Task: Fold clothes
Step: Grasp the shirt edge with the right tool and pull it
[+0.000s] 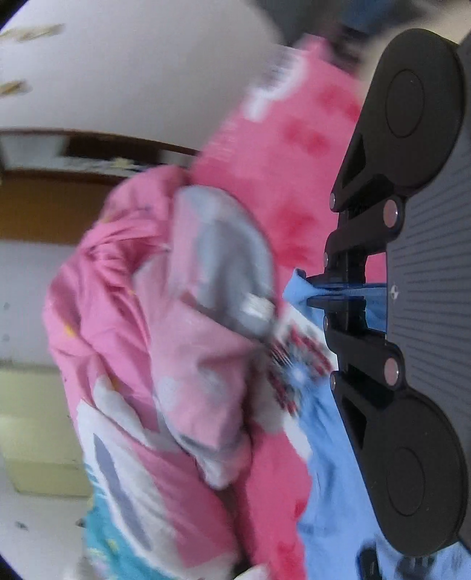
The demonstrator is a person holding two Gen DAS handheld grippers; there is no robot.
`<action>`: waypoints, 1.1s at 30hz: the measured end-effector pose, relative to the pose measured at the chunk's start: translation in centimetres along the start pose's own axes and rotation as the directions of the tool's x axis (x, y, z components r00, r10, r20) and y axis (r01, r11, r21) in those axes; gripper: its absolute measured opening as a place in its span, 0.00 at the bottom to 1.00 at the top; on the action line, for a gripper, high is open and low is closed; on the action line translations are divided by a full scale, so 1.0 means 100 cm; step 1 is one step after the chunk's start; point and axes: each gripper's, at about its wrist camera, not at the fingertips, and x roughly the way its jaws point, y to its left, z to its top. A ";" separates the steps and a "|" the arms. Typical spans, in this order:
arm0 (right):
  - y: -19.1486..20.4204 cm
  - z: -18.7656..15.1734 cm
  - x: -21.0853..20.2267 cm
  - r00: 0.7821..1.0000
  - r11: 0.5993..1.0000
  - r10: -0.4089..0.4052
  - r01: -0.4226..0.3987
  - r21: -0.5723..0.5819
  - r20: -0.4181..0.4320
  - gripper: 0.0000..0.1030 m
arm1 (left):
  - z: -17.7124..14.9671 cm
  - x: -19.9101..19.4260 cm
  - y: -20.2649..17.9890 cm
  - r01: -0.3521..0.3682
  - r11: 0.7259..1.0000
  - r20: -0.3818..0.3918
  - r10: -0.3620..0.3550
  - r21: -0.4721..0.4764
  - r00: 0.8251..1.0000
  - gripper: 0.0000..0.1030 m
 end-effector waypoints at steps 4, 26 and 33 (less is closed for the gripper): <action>-0.015 0.023 0.036 0.998 0.997 -0.055 0.053 -0.058 -0.034 0.04 | 0.000 0.000 0.000 0.001 1.000 0.000 -0.001 -0.001 1.000 0.58; -0.141 -0.021 0.126 0.943 0.895 0.071 0.084 0.438 -0.325 0.12 | -0.001 0.000 0.000 0.007 1.000 0.001 -0.007 -0.001 1.000 0.60; -0.131 -0.048 0.127 0.741 0.955 0.265 -0.114 0.273 -0.617 0.17 | -0.001 0.000 0.000 0.011 1.000 0.001 -0.011 -0.006 1.000 0.60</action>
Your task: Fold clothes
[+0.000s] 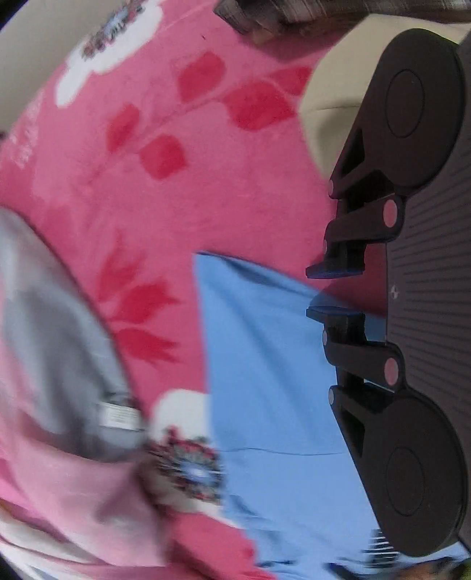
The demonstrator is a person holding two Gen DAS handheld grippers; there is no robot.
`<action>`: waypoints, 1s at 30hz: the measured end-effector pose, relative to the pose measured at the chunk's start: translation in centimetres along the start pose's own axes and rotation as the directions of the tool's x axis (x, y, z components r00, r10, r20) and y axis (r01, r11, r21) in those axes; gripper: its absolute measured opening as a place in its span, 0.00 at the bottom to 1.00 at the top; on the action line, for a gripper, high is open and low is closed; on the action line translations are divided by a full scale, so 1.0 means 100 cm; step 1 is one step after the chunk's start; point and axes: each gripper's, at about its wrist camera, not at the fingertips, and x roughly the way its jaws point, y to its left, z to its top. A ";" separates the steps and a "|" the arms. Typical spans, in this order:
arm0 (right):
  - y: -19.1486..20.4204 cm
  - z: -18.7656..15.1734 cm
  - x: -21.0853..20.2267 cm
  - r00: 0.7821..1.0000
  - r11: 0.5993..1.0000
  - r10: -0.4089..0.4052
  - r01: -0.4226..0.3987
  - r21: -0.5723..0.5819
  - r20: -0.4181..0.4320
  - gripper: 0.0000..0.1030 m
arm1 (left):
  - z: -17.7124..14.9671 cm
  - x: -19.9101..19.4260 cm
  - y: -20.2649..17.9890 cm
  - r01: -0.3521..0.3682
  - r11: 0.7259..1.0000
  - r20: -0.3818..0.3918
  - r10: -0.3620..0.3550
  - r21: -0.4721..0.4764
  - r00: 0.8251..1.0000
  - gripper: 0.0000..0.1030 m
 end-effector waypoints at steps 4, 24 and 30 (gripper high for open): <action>-0.003 -0.004 0.007 0.997 0.999 0.025 -0.028 -0.045 -0.078 0.19 | 0.000 0.000 0.000 0.004 1.000 0.000 -0.004 -0.001 1.000 0.61; 0.057 0.000 0.025 0.943 0.893 -0.263 0.158 -0.422 -0.202 0.14 | 0.000 0.001 0.001 0.019 1.000 0.000 -0.019 -0.010 1.000 0.63; 0.091 0.007 0.036 0.853 0.762 -0.483 0.299 -0.574 -0.197 0.16 | 0.000 0.001 0.001 0.022 1.000 0.001 -0.022 -0.014 1.000 0.63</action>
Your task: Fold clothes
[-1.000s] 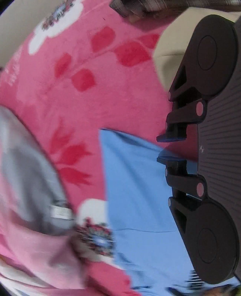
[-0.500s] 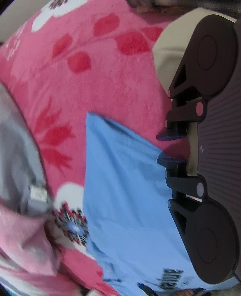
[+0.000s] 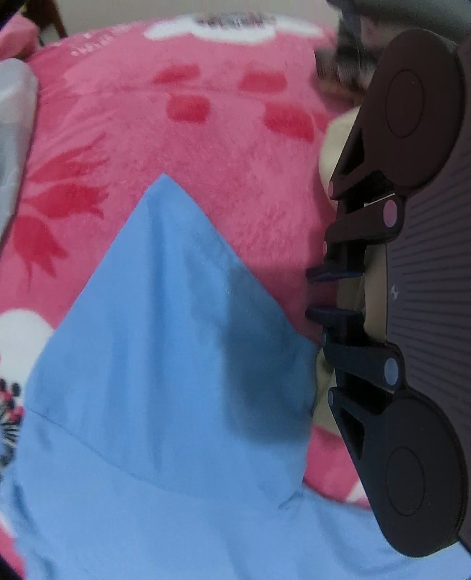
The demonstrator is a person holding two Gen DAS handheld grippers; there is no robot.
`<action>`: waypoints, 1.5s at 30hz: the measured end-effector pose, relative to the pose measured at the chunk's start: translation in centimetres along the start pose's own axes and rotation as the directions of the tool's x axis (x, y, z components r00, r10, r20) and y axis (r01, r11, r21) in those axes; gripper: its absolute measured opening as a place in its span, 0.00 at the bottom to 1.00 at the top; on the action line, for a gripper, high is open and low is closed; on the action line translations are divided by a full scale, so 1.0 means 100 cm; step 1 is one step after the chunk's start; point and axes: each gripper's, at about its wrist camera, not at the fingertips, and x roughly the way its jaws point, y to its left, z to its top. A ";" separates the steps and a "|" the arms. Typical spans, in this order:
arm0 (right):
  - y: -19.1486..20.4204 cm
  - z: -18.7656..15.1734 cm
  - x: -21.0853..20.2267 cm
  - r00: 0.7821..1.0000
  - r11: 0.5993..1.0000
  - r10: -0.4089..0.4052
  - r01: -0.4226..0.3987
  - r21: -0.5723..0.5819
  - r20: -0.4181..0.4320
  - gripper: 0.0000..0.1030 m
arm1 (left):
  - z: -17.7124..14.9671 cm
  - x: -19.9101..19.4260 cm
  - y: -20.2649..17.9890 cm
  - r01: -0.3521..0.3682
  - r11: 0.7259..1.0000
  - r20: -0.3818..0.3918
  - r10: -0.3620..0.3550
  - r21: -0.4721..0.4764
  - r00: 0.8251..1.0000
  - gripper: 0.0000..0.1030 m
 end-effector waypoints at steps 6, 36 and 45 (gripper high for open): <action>-0.009 0.003 -0.053 0.975 0.997 -0.061 0.048 0.066 0.213 0.18 | 0.000 0.000 0.000 -0.001 1.000 -0.001 0.001 0.004 1.000 0.64; 0.118 0.152 -0.056 0.747 0.940 0.340 -0.283 -0.190 0.571 0.05 | 0.001 0.000 0.001 0.013 1.000 0.001 -0.013 -0.007 1.000 0.64; 0.121 0.133 -0.067 0.608 0.983 0.168 -0.163 -0.084 0.776 0.04 | 0.001 -0.001 0.001 0.014 1.000 0.002 -0.014 -0.008 1.000 0.64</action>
